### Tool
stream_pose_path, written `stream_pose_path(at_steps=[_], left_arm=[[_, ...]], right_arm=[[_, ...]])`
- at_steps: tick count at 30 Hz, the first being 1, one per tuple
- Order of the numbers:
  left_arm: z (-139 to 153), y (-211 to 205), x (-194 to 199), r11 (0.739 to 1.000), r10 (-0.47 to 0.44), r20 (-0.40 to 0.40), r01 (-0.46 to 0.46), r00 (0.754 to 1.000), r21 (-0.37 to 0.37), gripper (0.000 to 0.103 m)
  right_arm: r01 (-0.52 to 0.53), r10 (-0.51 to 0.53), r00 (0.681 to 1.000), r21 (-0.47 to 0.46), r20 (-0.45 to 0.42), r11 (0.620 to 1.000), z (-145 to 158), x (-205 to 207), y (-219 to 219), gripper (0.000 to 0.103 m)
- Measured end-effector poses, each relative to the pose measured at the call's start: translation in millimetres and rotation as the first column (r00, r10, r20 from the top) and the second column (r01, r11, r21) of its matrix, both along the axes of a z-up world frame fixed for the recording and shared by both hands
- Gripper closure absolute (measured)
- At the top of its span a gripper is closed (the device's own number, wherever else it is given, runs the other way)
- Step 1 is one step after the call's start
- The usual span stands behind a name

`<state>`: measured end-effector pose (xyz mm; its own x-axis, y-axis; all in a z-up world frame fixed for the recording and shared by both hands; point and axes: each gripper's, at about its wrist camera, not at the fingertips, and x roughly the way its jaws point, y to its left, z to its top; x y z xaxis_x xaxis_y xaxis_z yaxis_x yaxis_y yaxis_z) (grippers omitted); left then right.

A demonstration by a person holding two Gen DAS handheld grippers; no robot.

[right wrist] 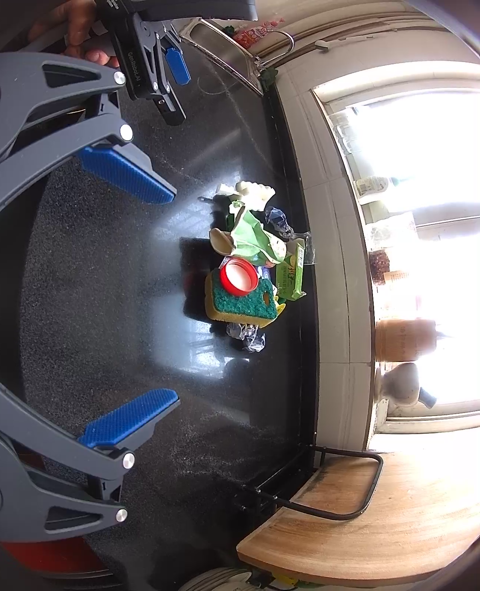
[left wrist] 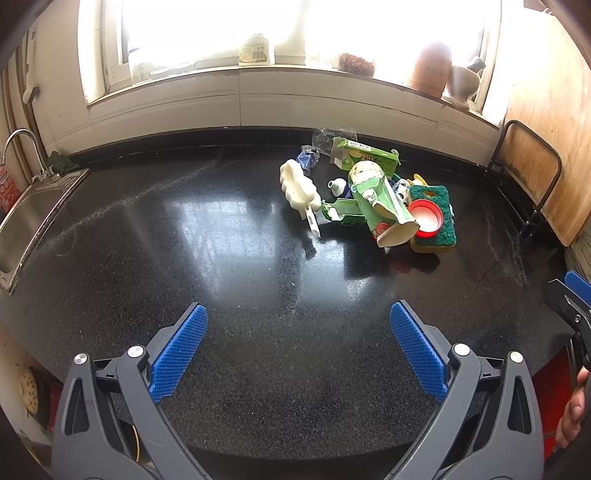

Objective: Collect trash

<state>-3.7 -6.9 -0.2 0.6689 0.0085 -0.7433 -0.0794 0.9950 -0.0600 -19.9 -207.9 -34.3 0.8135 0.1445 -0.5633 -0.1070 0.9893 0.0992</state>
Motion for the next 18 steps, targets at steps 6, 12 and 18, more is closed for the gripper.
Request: stream_pose_path(at_steps=[6, 12, 18], left_arm=[[1.1, -0.2, -0.2, 1.000, 0.003, 0.001, -0.003, 1.000, 0.002, 0.006], [1.2, 0.3, -0.7, 1.000, 0.003, -0.001, -0.003, 1.000, 0.002, 0.006], [1.6, 0.0, -0.7, 1.000, 0.002, 0.001, -0.002, 1.000, 0.002, 0.006]], right_arm=[[-0.002, 0.002, 1.000, 0.001, 0.002, 1.000, 0.5, -0.9, -1.0, 0.006], [-0.006, 0.006, 1.000, -0.001, 0.006, 1.000, 1.4, -2.0, 0.0, 0.006], [-0.010, 0.010, 1.000, -0.004, 0.011, 1.000, 2.4, -2.6, 0.9, 0.006]])
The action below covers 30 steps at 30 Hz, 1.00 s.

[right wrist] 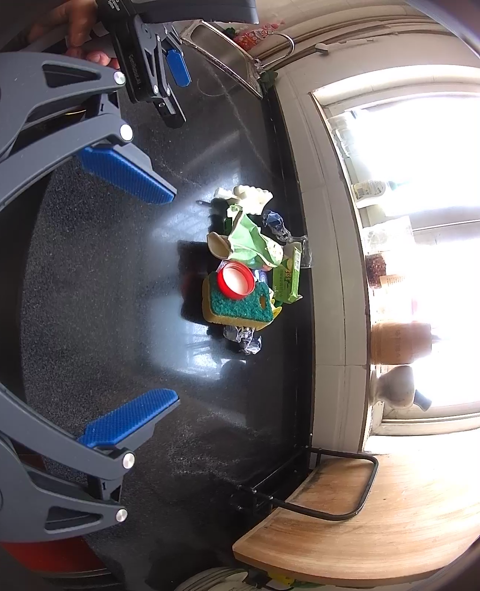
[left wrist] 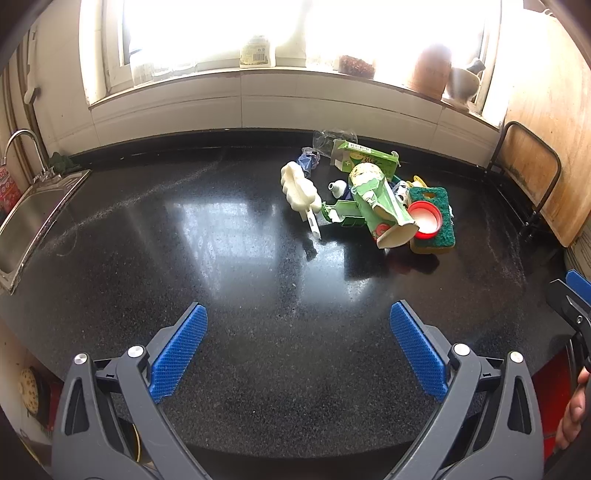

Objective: Collect trash

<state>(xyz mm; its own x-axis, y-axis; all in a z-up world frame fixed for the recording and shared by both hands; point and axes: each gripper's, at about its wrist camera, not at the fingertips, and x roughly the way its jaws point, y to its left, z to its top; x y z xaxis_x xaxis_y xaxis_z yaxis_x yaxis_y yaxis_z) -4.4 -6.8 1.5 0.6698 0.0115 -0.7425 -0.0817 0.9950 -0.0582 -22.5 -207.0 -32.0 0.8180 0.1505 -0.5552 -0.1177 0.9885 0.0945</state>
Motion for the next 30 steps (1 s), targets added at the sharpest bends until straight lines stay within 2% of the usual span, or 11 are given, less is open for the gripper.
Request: stream_pose_path(at_steps=[19, 25, 30], left_arm=[[-3, 0, 2, 1.000, -0.009, -0.009, 0.009, 1.000, -0.026, 0.006], [-10, 4, 16, 1.000, 0.010, -0.041, -0.010, 0.999, -0.013, 0.006], [-23, 12, 43, 0.998, -0.024, -0.095, 0.018, 0.995, -0.065, 0.006]], right_arm=[[-0.004, 0.004, 1.000, -0.010, -0.002, 1.000, 0, 1, 2, 0.006], [-0.022, 0.023, 1.000, -0.044, 0.015, 0.999, -2, 12, 5, 0.006], [-0.066, 0.069, 0.997, -0.067, 0.031, 0.996, -5, 33, 9, 0.006]])
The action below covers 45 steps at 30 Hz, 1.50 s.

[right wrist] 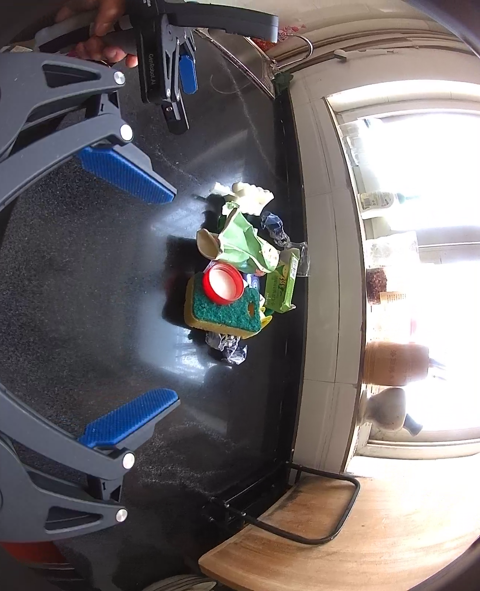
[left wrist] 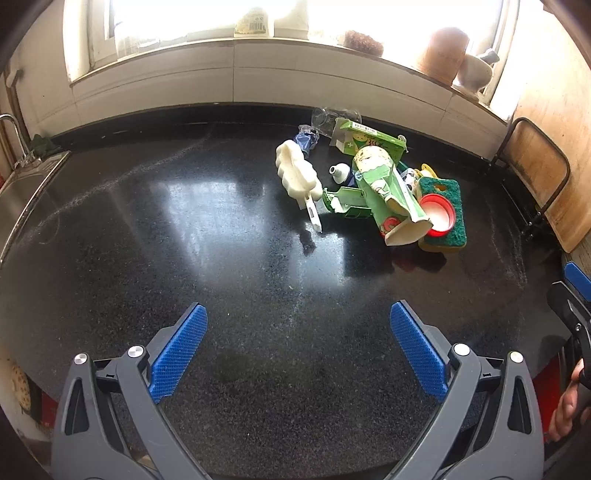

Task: Collect trash
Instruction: 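Grasp the white foam sponge stick with the left tool while the right tool grasps the red-lidded cup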

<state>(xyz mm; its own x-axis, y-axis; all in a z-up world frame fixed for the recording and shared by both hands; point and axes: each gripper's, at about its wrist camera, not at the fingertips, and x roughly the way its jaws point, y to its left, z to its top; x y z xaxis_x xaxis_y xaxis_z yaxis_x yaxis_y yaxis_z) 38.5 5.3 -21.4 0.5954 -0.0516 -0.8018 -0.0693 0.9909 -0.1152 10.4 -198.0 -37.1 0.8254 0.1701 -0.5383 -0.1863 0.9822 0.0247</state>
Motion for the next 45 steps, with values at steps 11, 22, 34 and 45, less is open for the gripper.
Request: stream_pose_path(at_steps=[11, 22, 34, 45], left_arm=[[-28, 5, 99, 0.995, -0.026, -0.033, 0.029, 0.999, 0.094, 0.006], [-52, 19, 186, 1.000, 0.018, -0.075, -0.017, 0.997, 0.016, 0.007], [-48, 19, 201, 0.997, 0.013, -0.056, -0.017, 0.998, -0.071, 0.065], [-10, 23, 160, 0.999, -0.003, 0.023, 0.004, 1.000, -0.047, 0.083]], right_arm=[[-0.113, 0.110, 0.993, -0.145, -0.032, 0.983, -22, 90, 25, 0.008], [-0.205, 0.184, 0.978, -0.332, -0.095, 0.921, -60, 136, 58, 0.019], [-0.231, 0.203, 0.972, -0.336, -0.115, 0.913, -67, 147, 65, 0.053], [-0.181, 0.174, 0.983, -0.187, -0.057, 0.965, -33, 109, 42, 0.054]])
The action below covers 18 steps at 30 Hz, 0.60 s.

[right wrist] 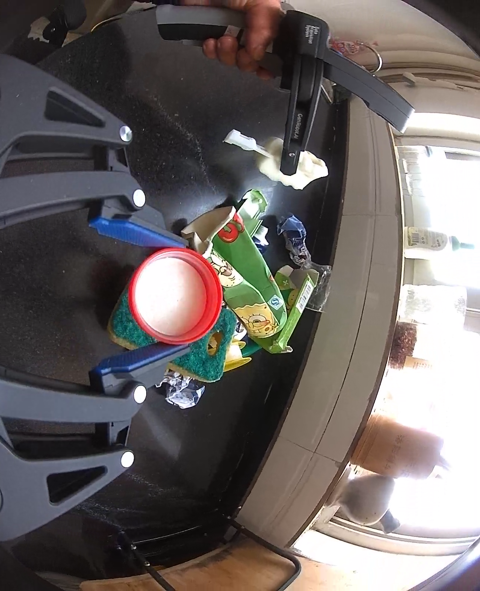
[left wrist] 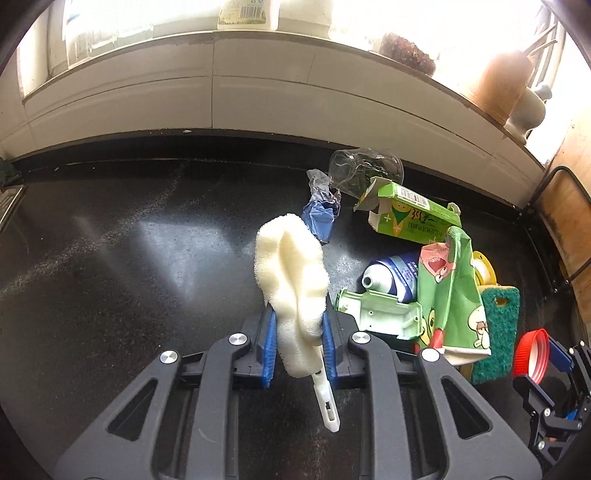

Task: Collect trash
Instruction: 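Grasp the white foam sponge stick with the left tool while the right tool grasps the red-lidded cup, then carry both held items to the black bin and open both tools over it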

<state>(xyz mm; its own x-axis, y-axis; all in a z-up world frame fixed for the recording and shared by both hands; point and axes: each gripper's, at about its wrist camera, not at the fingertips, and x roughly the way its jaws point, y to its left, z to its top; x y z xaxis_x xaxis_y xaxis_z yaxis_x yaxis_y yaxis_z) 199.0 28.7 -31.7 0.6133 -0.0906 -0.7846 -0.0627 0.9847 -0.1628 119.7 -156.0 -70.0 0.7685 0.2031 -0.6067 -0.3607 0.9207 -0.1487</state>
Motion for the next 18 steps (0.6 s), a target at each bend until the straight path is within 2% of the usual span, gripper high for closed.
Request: stream_pose_path(at_steps=[4, 11, 18], left_arm=[[11, 3, -28, 0.999, 0.001, 0.028, -0.002, 1.000, 0.037, 0.083], [24, 9, -107, 0.996, 0.011, 0.065, -0.017, 0.998, 0.089, 0.083], [28, 31, -176, 0.995, 0.050, 0.085, -0.056, 0.995, 0.079, 0.083]], right_arm=[[-0.004, 0.004, 1.000, 0.062, 0.007, 0.998, 12, -22, -2, 0.054], [-0.025, 0.024, 1.000, 0.112, 0.011, 0.993, 21, -53, 11, 0.054], [-0.078, 0.079, 0.997, 0.140, -0.003, 0.987, 20, -75, 45, 0.053]])
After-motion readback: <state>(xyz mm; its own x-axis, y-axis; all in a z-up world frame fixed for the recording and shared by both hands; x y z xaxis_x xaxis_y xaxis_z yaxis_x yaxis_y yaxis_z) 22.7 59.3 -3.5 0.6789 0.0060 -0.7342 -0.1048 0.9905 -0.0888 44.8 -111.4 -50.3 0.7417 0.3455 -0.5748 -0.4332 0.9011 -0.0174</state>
